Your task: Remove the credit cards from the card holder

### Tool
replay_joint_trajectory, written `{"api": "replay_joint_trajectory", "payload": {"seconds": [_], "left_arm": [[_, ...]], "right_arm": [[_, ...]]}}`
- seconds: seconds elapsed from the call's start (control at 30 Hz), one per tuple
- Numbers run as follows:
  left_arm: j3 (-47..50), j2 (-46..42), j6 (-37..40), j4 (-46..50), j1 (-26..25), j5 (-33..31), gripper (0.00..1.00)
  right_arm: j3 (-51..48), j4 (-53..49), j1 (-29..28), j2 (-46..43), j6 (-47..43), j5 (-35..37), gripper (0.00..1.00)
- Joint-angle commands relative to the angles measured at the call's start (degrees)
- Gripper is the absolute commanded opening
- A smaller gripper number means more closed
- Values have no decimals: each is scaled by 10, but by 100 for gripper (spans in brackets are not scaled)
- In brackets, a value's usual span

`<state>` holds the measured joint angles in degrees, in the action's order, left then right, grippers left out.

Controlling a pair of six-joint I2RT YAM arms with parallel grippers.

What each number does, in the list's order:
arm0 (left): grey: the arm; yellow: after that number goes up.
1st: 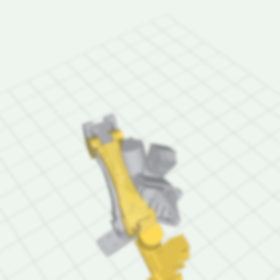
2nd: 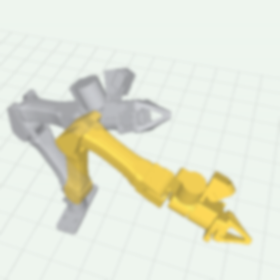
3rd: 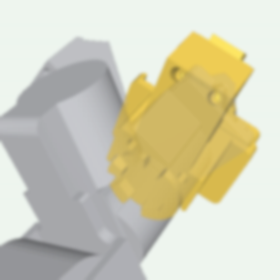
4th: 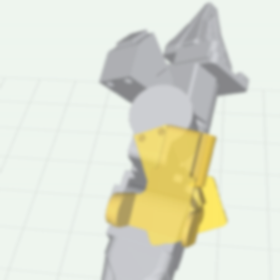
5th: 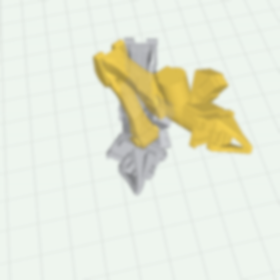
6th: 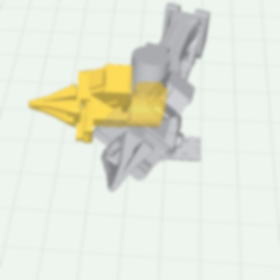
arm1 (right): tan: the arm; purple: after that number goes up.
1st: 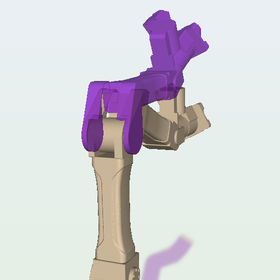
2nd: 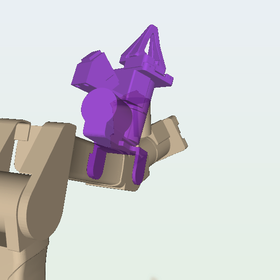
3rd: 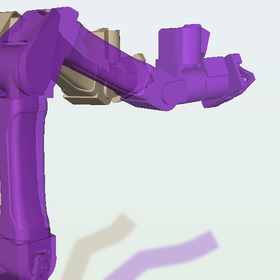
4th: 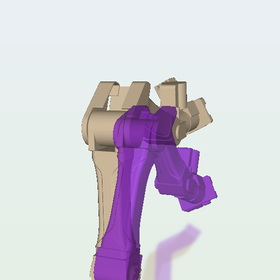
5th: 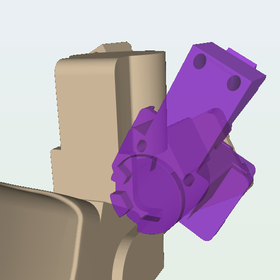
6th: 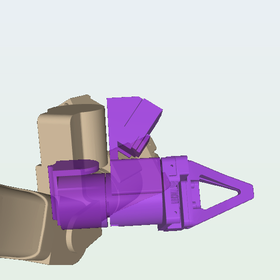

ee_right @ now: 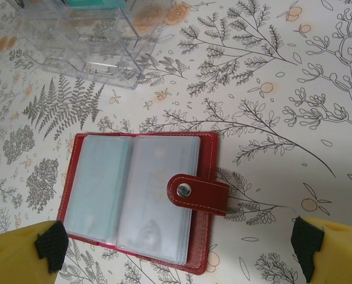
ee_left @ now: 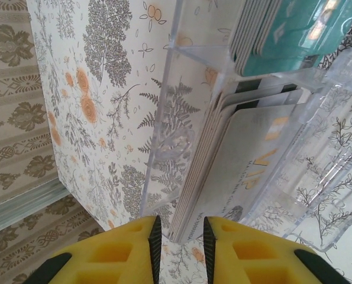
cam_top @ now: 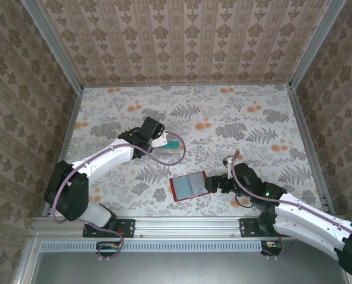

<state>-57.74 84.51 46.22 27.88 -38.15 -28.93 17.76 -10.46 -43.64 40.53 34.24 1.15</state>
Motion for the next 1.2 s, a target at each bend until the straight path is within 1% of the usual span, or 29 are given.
{"api": "replay_joint_trajectory", "payload": {"seconds": [0.0, 0.1, 0.17, 0.3, 0.4, 0.43, 0.47, 0.5, 0.57, 0.6, 0.63, 0.67, 0.77, 0.87, 0.9, 0.93, 1.0, 1.1, 1.13, 1.17], "left_arm": [[-10, -11, -12, 14, 2, 3, 28], [-19, -21, -25, 21, 1, 0, 28], [-31, -31, -50, 35, 0, 3, 28], [-63, -64, -146, 77, -3, 24, 33], [-73, -98, -241, 100, -6, 60, 46], [-75, -110, -284, 105, -8, 68, 52], [-76, -121, -322, 109, -9, 71, 61], [-76, -134, -368, 114, -10, 86, 66], [-62, -166, -436, 111, -10, 122, 71], [-51, -183, -482, 106, -10, 134, 75], [-36, -198, -531, 98, -10, 148, 77], [-22, -214, -561, 88, -10, 171, 77], [36, -260, -680, 52, -13, 235, 76], [98, -299, -785, 16, -24, 260, 70], [120, -308, -815, 1, -29, 270, 69], [144, -316, -844, -14, -40, 274, 65], [178, -324, -901, -20, -68, 259, 61], [224, -324, -949, -35, -120, 242, 51], [236, -322, -966, -36, -139, 230, 44], [247, -316, -984, -42, -154, 224, 35]], "right_arm": [[-8, 9, 3, -7, -2, -6, 100], [-8, 10, 4, -7, -2, -4, 100], [-8, 9, 4, -6, -2, -4, 100], [-4, 5, 5, -1, -1, -3, 100], [1, 4, 5, 11, -5, 2, 100], [4, 5, 5, 19, -7, 1, 100], [8, 3, 5, 25, -8, 1, 100], [12, 2, 5, 33, -10, -1, 100], [21, 2, 4, 50, -12, -5, 100], [26, 3, 4, 60, -12, -8, 100], [29, 8, 3, 69, -12, -15, 96], [32, 13, 2, 77, -13, -20, 92], [43, 33, -1, 113, -9, -40, 73], [58, 51, -7, 153, -7, -57, 55], [62, 55, -10, 163, -5, -59, 50], [66, 58, -13, 176, -4, -59, 48], [70, 67, -20, 196, -2, -59, 47], [74, 76, -27, 222, 2, -60, 46], [76, 77, -29, 229, 4, -60, 47], [76, 79, -30, 235, 4, -61, 48]]}}
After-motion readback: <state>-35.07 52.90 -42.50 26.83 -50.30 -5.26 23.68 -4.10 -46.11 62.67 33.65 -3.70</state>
